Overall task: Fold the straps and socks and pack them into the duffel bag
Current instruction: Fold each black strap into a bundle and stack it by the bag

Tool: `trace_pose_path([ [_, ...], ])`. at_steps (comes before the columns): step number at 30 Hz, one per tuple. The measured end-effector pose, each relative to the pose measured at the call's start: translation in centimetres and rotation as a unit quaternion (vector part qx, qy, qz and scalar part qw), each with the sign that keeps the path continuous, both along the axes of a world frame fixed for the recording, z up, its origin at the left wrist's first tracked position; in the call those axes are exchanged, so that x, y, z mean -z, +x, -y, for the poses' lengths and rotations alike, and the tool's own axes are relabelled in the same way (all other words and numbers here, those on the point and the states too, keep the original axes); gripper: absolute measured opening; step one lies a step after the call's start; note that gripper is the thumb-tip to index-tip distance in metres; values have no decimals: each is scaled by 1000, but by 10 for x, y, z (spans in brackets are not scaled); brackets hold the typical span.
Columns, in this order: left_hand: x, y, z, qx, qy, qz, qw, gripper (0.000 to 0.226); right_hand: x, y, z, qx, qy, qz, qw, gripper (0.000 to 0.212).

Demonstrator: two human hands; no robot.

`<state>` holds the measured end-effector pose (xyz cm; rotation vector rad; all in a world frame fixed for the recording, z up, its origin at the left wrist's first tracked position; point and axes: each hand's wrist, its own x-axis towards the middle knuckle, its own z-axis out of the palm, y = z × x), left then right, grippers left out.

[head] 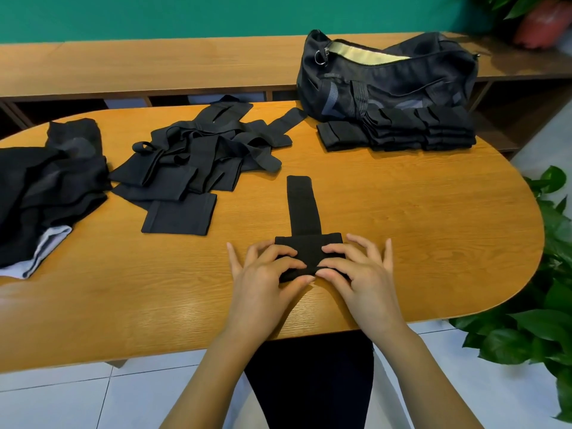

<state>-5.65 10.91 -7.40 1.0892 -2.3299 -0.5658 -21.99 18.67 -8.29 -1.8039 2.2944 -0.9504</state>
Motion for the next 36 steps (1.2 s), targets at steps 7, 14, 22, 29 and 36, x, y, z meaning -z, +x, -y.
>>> trace_pose_path([
  [7, 2, -4, -3, -15, -6, -19, 1000, 39, -2, -1, 2, 5, 9, 31, 999, 41],
  [14, 2, -4, -2, -28, 14, -35, 999, 34, -4, -7, -1, 1, 22, 50, 999, 41],
  [22, 2, -4, 1, -23, 11, -15, 1000, 36, -1, -6, 2, 2, 23, 38, 999, 49],
  [29, -1, -7, 0, -38, 10, -18, 999, 32, -5, -5, 5, 8, 17, 50, 999, 46],
  [36, 0, -8, 2, -44, 21, -24, 999, 40, -8, -8, 6, 8, 18, 11, 1000, 52],
])
